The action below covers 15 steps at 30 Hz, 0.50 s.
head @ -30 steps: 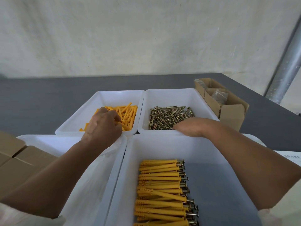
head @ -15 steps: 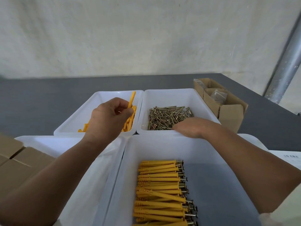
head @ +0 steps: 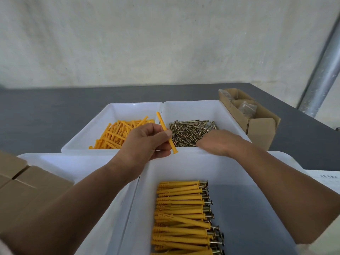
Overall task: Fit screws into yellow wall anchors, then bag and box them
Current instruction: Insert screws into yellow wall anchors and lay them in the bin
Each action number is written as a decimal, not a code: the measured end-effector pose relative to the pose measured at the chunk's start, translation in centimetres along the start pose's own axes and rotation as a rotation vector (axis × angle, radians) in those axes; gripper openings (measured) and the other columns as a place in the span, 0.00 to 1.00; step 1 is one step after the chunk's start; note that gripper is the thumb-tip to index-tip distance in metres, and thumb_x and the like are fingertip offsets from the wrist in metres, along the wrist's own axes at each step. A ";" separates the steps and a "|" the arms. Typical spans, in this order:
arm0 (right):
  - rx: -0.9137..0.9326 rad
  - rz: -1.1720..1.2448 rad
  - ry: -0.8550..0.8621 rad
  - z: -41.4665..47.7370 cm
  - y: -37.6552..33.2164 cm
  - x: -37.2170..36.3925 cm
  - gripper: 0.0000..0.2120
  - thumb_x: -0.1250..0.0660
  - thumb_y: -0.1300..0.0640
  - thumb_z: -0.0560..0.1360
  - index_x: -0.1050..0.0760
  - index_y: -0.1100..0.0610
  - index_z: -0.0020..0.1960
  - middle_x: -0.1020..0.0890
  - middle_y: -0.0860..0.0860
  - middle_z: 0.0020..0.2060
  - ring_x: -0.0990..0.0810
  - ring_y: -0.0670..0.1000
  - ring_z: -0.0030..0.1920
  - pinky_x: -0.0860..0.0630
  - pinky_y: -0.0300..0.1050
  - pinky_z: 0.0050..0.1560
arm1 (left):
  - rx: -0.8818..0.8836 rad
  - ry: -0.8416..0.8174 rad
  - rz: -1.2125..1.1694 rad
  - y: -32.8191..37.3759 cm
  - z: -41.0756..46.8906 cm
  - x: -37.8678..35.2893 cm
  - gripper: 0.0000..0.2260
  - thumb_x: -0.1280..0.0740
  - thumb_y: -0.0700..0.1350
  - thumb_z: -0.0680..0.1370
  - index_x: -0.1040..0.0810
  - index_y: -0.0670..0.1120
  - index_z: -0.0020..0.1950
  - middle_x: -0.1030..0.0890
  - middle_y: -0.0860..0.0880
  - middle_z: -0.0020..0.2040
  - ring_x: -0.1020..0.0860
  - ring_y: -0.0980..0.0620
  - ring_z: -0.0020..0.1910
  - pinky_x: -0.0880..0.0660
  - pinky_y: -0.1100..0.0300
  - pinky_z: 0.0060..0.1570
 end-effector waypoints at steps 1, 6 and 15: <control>-0.001 -0.003 0.009 0.0 0.0 0.1 0.15 0.45 0.42 0.66 0.27 0.51 0.35 0.21 0.49 0.38 0.23 0.51 0.41 0.29 0.48 0.41 | -0.003 0.005 -0.001 0.0 0.0 0.0 0.05 0.31 0.42 0.78 0.22 0.42 0.43 0.20 0.49 0.33 0.21 0.56 0.33 0.20 0.60 0.39; 0.007 0.069 0.090 -0.5 0.2 1.0 0.10 0.40 0.53 0.73 0.22 0.56 0.41 0.19 0.51 0.40 0.23 0.51 0.41 0.27 0.46 0.38 | -0.029 0.031 0.024 -0.2 0.0 0.1 0.06 0.31 0.42 0.77 0.23 0.42 0.41 0.20 0.50 0.31 0.21 0.56 0.32 0.19 0.59 0.40; 0.071 0.272 0.244 -1.9 0.4 2.5 0.13 0.35 0.57 0.76 0.20 0.42 0.37 0.20 0.36 0.41 0.23 0.43 0.47 0.26 0.40 0.43 | -0.011 0.063 -0.015 -0.6 0.5 0.5 0.07 0.31 0.42 0.78 0.23 0.41 0.42 0.19 0.48 0.32 0.20 0.55 0.32 0.20 0.61 0.38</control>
Point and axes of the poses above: each hand's wrist, its own z-axis towards the middle knuckle, its own x-axis out of the back of the hand, y = z × x, the point moved 9 cm from there along z, towards the middle knuckle
